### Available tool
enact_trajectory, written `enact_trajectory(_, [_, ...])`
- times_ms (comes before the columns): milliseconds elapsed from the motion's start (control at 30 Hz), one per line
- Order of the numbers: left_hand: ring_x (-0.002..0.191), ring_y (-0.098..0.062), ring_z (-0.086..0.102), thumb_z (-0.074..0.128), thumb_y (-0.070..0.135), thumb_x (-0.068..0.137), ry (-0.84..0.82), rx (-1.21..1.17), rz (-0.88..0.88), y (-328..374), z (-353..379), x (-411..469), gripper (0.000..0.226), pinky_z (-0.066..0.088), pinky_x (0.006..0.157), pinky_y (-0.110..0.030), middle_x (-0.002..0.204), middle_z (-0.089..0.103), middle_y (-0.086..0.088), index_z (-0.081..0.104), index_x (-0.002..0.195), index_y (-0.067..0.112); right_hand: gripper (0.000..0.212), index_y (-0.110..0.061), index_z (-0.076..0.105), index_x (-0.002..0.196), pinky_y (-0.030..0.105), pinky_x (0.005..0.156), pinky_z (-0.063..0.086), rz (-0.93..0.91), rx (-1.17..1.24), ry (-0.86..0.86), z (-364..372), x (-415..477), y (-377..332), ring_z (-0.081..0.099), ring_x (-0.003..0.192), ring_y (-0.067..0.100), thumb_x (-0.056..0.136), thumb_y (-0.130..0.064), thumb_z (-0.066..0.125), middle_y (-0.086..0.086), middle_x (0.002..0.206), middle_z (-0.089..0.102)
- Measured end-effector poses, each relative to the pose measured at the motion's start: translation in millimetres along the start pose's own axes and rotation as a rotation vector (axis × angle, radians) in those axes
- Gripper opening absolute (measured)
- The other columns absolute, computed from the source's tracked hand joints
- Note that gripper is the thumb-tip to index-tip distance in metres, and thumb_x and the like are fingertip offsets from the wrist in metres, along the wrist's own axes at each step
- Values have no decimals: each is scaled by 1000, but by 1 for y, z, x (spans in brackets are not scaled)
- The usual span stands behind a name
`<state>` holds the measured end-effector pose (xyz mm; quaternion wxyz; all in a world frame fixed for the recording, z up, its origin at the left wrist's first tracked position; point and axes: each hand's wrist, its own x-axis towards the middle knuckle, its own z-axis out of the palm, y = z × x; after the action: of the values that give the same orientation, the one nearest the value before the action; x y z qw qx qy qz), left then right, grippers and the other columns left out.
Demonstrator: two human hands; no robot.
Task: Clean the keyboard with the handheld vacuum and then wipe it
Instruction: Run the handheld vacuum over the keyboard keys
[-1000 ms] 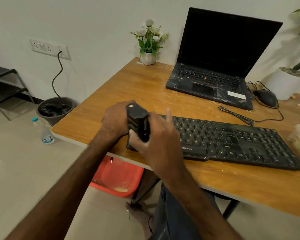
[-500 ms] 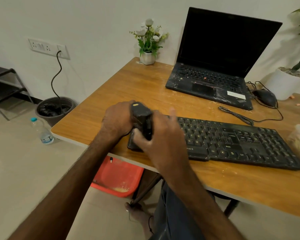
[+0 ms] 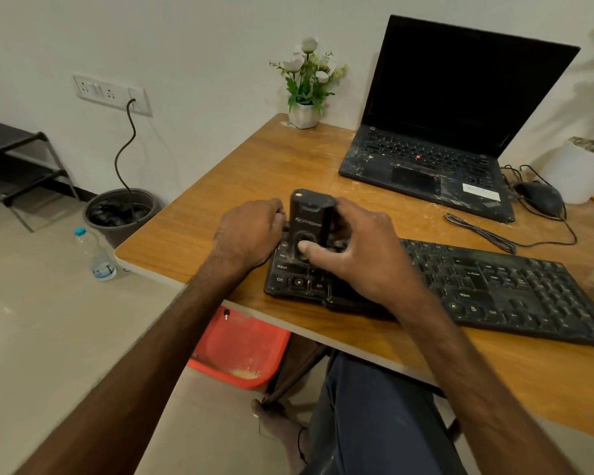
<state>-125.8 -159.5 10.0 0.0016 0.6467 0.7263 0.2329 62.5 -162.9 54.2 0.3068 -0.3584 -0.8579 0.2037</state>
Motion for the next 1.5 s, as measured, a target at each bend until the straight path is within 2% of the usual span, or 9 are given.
enact_trajectory(100, [78,-25,56,38,25,103,14,-29,-20,-3,6,2,21,34,63,-35,81,56,0,53,92,19,51,-19,60,120,25,72,56,42,-49,-41,-24,-12,11,63,88,2,78,-40,77,-10,102,67])
enact_trajectory(200, [76,-25,55,38,25,103,19,-47,-10,1,2,0,20,32,63,-34,80,55,1,52,90,19,54,-19,61,124,25,77,56,33,-34,-59,-26,-9,12,63,91,4,77,-38,78,-10,106,67])
enact_trajectory(400, [76,-28,62,42,47,89,-90,-49,59,-11,-2,-3,40,54,71,-43,83,64,-3,60,87,11,52,-15,61,122,40,80,55,-106,24,-113,12,26,1,62,94,15,78,-39,77,-1,104,66])
enact_trajectory(633, [76,-23,54,41,27,103,-25,-26,-3,-1,4,4,20,35,61,-35,83,60,0,56,93,20,50,-23,58,116,31,79,54,-5,-256,-271,-38,23,12,61,91,9,76,-43,79,-9,102,65])
enact_trajectory(833, [91,-29,63,51,24,101,-84,105,68,4,-6,-3,11,42,72,-33,98,65,-8,53,94,15,43,-18,59,108,35,68,54,-132,-30,-192,2,26,0,63,81,11,77,-39,78,-6,91,66])
enact_trajectory(1033, [89,-31,62,41,28,104,11,9,22,-2,8,5,24,34,65,-35,97,67,-8,61,101,15,49,-20,58,116,32,81,55,0,-219,-298,-41,24,8,62,92,9,77,-39,79,-7,103,65])
enact_trajectory(1133, [91,-31,61,41,27,103,24,13,23,-3,12,7,24,34,66,-35,100,68,-8,62,102,16,46,-21,59,111,31,78,54,34,-243,-309,-57,18,14,62,90,8,74,-39,81,-9,100,65])
enact_trajectory(1367, [92,-33,62,46,29,102,13,50,86,-1,5,2,21,36,68,-33,103,68,-11,57,101,11,41,-18,62,109,30,71,56,-87,52,-109,-6,18,8,65,83,6,76,-31,82,-7,94,68])
enact_trajectory(1500, [84,-27,61,50,35,100,23,9,81,-5,6,2,20,38,64,-34,92,65,-3,57,96,16,43,-23,59,117,32,78,59,155,369,10,5,17,17,68,92,8,79,-29,79,-5,105,70])
